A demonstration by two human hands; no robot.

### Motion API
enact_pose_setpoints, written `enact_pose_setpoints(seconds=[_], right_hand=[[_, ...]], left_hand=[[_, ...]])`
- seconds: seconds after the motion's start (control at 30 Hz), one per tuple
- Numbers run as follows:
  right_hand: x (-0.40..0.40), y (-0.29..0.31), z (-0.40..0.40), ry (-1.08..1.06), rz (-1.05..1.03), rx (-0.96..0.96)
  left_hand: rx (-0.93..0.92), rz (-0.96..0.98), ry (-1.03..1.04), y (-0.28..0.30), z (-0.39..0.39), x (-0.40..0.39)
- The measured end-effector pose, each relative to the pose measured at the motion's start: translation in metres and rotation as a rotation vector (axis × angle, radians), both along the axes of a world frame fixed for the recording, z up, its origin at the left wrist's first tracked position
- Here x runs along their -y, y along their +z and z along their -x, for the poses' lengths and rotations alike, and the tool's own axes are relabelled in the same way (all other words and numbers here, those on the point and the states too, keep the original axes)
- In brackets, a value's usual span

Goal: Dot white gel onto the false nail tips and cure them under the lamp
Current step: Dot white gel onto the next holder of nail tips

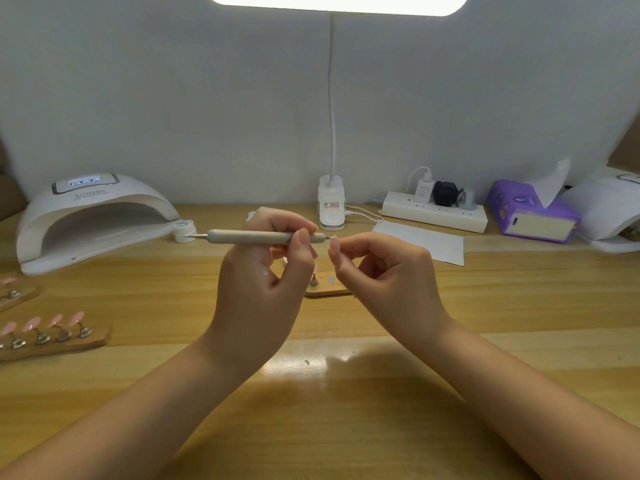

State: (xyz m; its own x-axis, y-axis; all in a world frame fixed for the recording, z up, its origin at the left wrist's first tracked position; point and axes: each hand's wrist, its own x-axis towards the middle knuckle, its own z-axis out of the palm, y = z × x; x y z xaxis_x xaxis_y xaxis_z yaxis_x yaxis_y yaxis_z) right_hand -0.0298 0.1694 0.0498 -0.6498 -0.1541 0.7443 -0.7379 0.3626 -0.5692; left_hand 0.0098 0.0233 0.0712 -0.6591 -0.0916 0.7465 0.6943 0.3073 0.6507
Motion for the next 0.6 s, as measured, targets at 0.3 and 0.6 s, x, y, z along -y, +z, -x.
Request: enact_pose_setpoints(seconds=[0.3,0.6], right_hand=[[0.0005,0.0006,-0.0008,-0.012,0.001,0.009],[0.0001,0.0005,-0.0021,-0.011,0.001,0.016]], left_hand=[[0.008,-0.005,0.000,-0.0008,0.0009,0.0008],[0.016,-0.001,0.025,-0.0024,0.0019,0.0012]])
